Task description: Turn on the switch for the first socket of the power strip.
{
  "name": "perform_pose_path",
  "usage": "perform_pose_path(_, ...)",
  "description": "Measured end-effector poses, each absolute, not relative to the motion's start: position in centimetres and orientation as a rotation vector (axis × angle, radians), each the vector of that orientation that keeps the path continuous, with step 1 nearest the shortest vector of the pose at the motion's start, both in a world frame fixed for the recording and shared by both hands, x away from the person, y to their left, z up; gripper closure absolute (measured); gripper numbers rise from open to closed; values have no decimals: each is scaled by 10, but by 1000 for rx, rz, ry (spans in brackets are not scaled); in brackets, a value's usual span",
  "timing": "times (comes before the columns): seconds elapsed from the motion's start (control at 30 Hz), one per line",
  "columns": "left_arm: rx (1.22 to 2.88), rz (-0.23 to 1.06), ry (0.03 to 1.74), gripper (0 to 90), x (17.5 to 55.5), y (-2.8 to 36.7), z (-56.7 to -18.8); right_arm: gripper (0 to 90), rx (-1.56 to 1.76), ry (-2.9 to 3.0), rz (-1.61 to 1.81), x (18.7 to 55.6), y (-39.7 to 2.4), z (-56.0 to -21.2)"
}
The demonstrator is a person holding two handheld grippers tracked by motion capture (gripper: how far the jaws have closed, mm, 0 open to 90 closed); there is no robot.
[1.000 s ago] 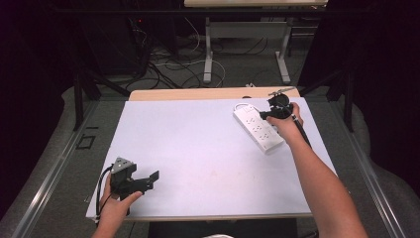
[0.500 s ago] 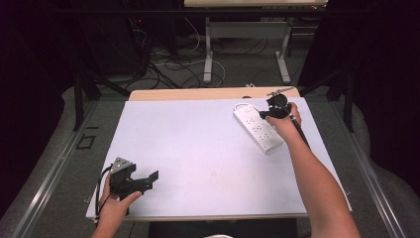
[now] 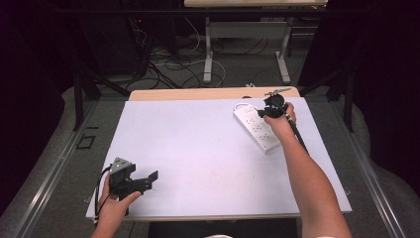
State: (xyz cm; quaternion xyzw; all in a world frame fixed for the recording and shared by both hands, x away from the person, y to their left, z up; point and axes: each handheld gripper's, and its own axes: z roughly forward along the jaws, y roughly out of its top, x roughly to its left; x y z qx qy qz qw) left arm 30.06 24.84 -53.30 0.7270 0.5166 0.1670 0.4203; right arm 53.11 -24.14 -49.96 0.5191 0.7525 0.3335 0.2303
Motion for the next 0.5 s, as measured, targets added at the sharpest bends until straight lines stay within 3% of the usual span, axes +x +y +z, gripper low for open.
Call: perform_pose_path(0.5, 1819, 423, 1292, 61, 301, 248, -534, 721, 1477, 2052, 925, 539, -238, -512)
